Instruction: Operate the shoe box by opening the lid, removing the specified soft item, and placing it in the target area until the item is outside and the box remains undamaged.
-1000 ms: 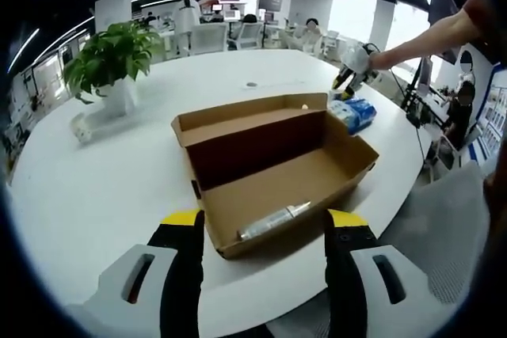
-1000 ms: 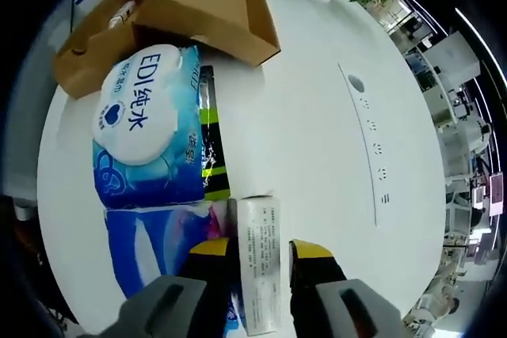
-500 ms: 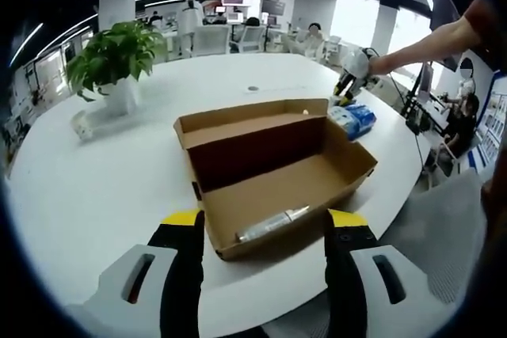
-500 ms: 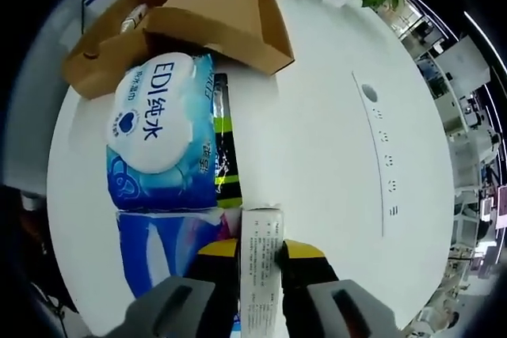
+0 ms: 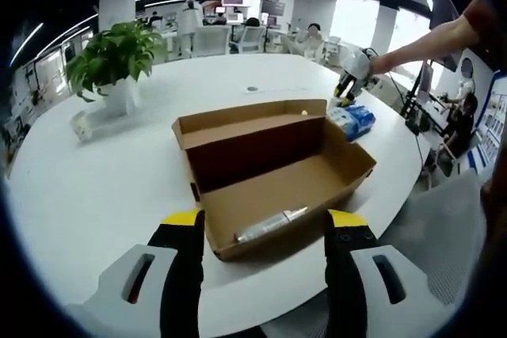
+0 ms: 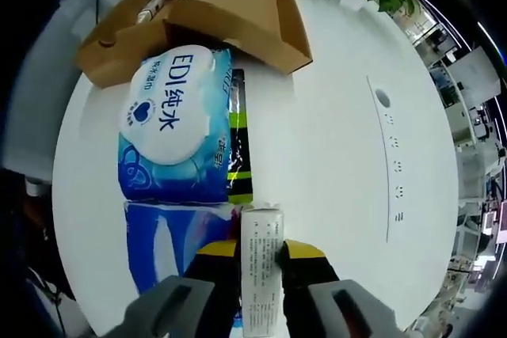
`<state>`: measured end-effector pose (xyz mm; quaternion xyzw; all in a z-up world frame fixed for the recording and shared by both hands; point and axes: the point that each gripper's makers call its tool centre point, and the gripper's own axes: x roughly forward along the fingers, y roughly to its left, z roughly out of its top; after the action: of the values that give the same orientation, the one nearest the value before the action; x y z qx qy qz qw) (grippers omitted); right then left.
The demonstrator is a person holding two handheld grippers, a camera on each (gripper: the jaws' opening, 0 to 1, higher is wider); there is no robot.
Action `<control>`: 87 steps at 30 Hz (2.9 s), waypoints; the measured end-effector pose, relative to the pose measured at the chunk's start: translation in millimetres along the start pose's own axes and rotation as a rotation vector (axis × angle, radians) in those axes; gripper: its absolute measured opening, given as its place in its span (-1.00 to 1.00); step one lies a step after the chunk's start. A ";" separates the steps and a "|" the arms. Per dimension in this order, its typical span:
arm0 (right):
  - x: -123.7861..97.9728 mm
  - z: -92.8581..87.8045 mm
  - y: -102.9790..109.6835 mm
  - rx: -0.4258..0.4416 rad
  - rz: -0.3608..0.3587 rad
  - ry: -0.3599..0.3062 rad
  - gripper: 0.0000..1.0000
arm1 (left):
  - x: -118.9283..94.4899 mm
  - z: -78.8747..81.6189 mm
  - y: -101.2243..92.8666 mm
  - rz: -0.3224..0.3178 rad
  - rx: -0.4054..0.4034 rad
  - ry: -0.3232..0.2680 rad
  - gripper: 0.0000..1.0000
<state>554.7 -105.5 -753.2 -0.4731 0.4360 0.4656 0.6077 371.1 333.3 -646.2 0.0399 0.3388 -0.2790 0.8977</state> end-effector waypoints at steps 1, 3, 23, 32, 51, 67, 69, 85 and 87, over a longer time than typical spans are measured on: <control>0.0 0.0 -0.4 0.001 -0.002 -0.001 -0.63 | -0.3 0.4 0.0 0.000 -0.001 -0.001 0.21; 0.2 -1.4 -3.7 0.010 -0.011 0.001 -0.59 | -0.8 0.6 0.4 0.002 0.001 -0.001 0.21; -22.6 11.3 0.1 0.096 -0.089 -0.060 -0.40 | -2.6 2.1 -2.2 -0.004 0.005 -0.014 0.21; -39.6 21.2 14.3 0.082 -0.141 -0.066 -0.31 | -0.6 5.9 -4.1 -0.021 0.009 -0.027 0.21; -66.7 32.1 27.7 0.309 -0.223 -0.171 -0.27 | -0.2 14.5 -5.0 -0.060 0.040 -0.039 0.21; -79.1 59.4 59.1 0.391 -0.270 -0.262 -0.27 | -3.5 14.6 -1.4 -0.091 0.057 -0.045 0.20; -81.0 63.4 62.8 0.399 -0.276 -0.273 -0.27 | -3.4 15.5 -0.6 -0.095 0.057 -0.048 0.20; -92.4 109.4 122.8 0.480 -0.308 -0.358 -0.26 | 7.6 19.3 -7.9 -0.187 0.079 -0.052 0.20; -95.5 116.6 128.8 0.488 -0.312 -0.372 -0.26 | 8.5 18.9 -9.0 -0.198 0.086 -0.050 0.20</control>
<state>421.3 9.5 -662.2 -0.2818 0.3384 0.3273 0.8360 382.6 316.8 -636.0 0.0379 0.3063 -0.3815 0.8713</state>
